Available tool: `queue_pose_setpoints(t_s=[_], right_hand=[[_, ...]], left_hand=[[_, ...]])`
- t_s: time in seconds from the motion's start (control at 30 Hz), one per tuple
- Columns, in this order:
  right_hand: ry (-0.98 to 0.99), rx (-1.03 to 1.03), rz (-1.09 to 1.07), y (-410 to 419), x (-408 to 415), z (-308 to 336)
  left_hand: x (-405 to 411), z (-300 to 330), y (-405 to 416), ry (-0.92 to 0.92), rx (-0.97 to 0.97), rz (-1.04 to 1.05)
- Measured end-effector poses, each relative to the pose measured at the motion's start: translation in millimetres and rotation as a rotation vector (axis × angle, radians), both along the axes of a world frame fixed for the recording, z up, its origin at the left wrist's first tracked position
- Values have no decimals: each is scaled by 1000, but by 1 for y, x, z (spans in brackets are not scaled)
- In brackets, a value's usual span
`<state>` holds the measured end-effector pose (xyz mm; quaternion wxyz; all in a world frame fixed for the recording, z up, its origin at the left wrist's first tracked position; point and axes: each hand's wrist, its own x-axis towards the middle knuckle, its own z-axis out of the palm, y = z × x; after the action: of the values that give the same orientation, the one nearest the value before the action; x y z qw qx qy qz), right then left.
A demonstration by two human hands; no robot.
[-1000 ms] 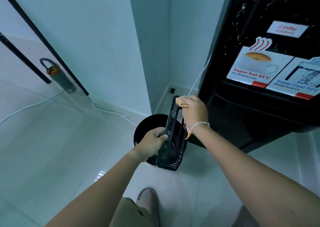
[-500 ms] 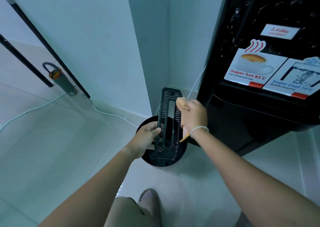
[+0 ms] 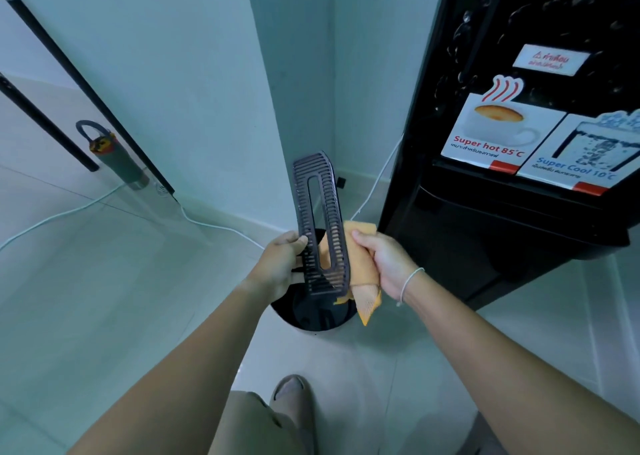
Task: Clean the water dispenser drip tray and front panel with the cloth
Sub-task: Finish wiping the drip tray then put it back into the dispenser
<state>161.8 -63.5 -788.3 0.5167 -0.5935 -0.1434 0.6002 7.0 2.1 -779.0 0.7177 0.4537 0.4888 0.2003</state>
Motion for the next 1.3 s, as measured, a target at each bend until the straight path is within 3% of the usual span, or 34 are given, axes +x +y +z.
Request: queue_pose_setpoints(t_s=[0.23,0.4,0.53,0.63,0.73,0.8,0.97,1.1,1.3], right_hand=[[-62,-22,61,-28,-20,-13],[-224,-58,125,-45,-9,-13],[-411,-135,194,-51,2,-19],[-617,-177,301,-47,2,-20],[-1145,-210,469,-42,3,-20],[-1317,-176,508,-42,5,-20],[-740,-39,364,-54,15,-18],[-616,-7,431,-52,8,-20],[-407,-33,174,-27,-2,-25]], left_hand=[[2,8,16,10,18,137],[-3,10,16,13,20,321],[-10,5,10,86,47,234],[-10,-1,4,106,51,207],[-13,-6,3,109,48,204],[-17,-8,3,111,41,195],[-24,-15,4,110,18,190],[-25,-20,1,99,-4,197],[-35,-22,11,114,-4,239]])
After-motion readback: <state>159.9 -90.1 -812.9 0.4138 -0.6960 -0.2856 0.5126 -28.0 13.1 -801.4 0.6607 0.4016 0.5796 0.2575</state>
